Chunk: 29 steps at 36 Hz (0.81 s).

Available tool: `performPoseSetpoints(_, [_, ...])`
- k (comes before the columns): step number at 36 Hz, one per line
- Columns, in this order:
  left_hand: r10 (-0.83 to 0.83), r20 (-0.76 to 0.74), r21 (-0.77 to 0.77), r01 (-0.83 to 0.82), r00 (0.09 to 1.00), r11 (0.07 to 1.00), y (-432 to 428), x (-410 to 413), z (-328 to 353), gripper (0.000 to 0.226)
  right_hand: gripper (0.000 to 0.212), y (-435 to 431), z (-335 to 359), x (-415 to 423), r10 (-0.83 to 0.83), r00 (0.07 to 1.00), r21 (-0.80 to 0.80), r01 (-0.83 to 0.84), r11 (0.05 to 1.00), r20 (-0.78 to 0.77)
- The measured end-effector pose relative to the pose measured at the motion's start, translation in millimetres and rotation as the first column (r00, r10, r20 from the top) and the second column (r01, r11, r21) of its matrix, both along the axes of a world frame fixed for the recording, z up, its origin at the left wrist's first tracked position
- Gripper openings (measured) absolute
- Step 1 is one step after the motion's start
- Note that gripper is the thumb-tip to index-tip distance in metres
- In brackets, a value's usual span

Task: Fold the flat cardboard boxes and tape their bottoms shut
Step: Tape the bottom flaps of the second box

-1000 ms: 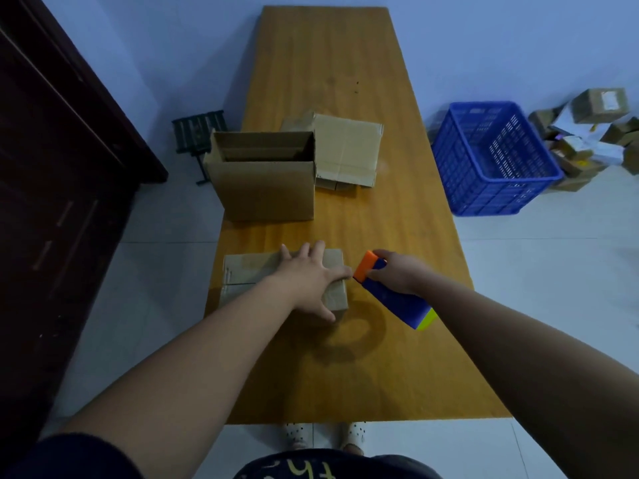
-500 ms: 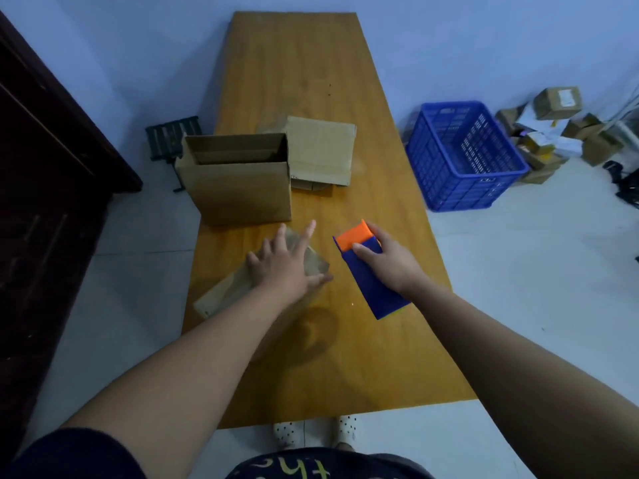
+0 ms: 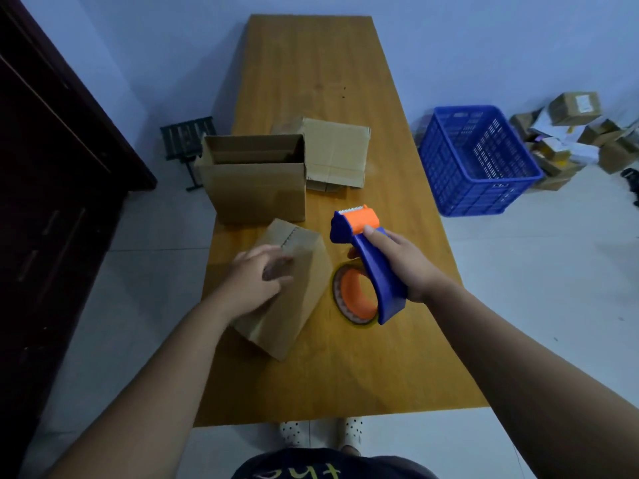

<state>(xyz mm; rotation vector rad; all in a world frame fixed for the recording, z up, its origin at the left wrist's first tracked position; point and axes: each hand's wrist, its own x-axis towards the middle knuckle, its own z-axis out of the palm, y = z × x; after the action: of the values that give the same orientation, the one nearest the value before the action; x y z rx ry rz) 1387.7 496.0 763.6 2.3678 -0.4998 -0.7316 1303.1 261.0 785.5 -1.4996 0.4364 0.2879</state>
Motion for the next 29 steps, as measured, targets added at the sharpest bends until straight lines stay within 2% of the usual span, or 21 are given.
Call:
performPoseSetpoints(2, [-0.125,-0.056,0.093,0.13,0.991,0.987,15.4,-2.3,-0.4,0.059,0.037,2.8,1.7,2.5,0.013,1.0,0.036,-0.013,0.999,-0.003])
performPoseSetpoints(4, [-0.191,-0.1,0.131,0.203,0.976,0.97,24.6,-3.1,-4.3,0.064,0.038,6.4,3.7,4.9,0.039,0.999,0.05,-0.038,0.998,-0.003])
performPoseSetpoints(8, [-0.223,-0.105,0.099,0.234,0.969,0.967,28.1,-2.8,-8.8,0.059,0.039,16.2,6.9,9.1,0.065,0.998,0.026,-0.065,0.998,-0.015])
performPoseSetpoints(11, [-0.266,-0.1,0.143,0.278,0.959,0.95,25.5,-4.5,-5.2,0.074,0.041,22.4,8.1,10.2,0.085,0.996,0.027,-0.085,0.996,-0.019])
performPoseSetpoints(16, [-0.433,-0.149,0.333,0.458,0.889,0.824,21.3,-5.3,2.8,0.103,0.047,27.7,10.2,8.0,0.101,0.995,0.052,-0.1,0.994,-0.017])
performPoseSetpoints(19, [-0.404,-0.098,0.368,0.41,0.91,0.835,12.1,-9.2,2.1,0.102,0.047,27.8,11.1,5.0,0.106,0.994,0.044,-0.104,0.994,-0.033])
performPoseSetpoints(22, [-0.332,-0.02,0.345,0.318,0.943,0.883,1.1,-13.6,-6.7,0.098,0.051,28.3,10.7,2.8,0.123,0.99,0.008,-0.122,0.992,-0.064])
performPoseSetpoints(26, [-0.155,0.029,0.185,0.147,0.987,0.972,-7.9,-15.0,-20.1,0.091,0.056,32.7,8.2,0.4,0.157,0.984,-0.044,-0.161,0.986,-0.086])
performPoseSetpoints(29, [-0.082,0.121,0.019,0.08,0.989,0.997,-13.4,-17.7,-38.2,0.074,0.06,37.7,7.9,-0.1,0.163,0.985,-0.048,-0.165,0.985,-0.056])
